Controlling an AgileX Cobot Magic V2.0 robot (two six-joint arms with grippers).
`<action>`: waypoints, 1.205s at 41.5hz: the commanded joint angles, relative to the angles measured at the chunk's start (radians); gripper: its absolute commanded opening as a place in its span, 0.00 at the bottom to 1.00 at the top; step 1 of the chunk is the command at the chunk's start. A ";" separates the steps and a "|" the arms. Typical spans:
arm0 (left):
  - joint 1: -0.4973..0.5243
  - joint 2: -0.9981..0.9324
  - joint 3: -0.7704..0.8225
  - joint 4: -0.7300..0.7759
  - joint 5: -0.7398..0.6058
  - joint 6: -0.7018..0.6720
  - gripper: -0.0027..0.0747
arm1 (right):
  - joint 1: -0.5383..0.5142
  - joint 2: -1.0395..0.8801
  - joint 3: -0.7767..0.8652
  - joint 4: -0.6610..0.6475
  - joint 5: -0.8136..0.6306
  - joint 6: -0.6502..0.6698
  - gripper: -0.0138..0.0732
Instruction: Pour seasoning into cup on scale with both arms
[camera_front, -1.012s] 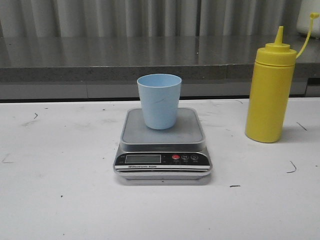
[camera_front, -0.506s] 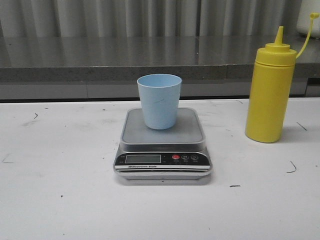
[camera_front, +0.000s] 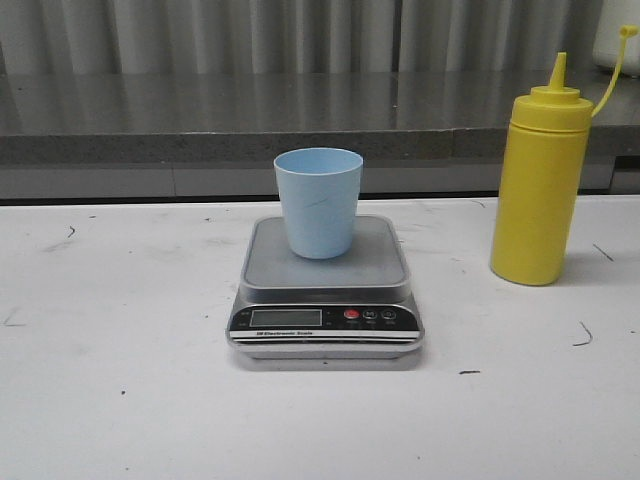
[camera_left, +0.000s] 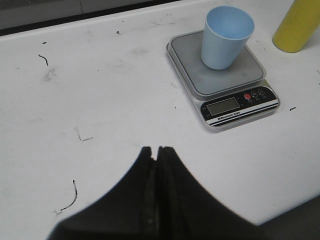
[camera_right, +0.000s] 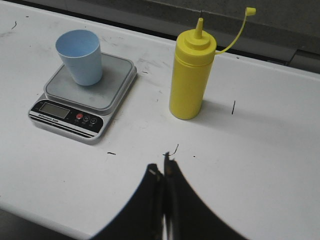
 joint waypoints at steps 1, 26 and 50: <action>0.006 -0.025 -0.023 -0.005 -0.078 -0.009 0.01 | -0.002 0.006 -0.031 -0.019 -0.065 -0.009 0.08; 0.375 -0.548 0.616 -0.014 -0.719 -0.002 0.01 | -0.002 0.006 -0.031 -0.019 -0.065 -0.009 0.08; 0.414 -0.675 0.792 -0.022 -0.877 -0.002 0.01 | -0.002 0.006 -0.031 -0.019 -0.065 -0.009 0.08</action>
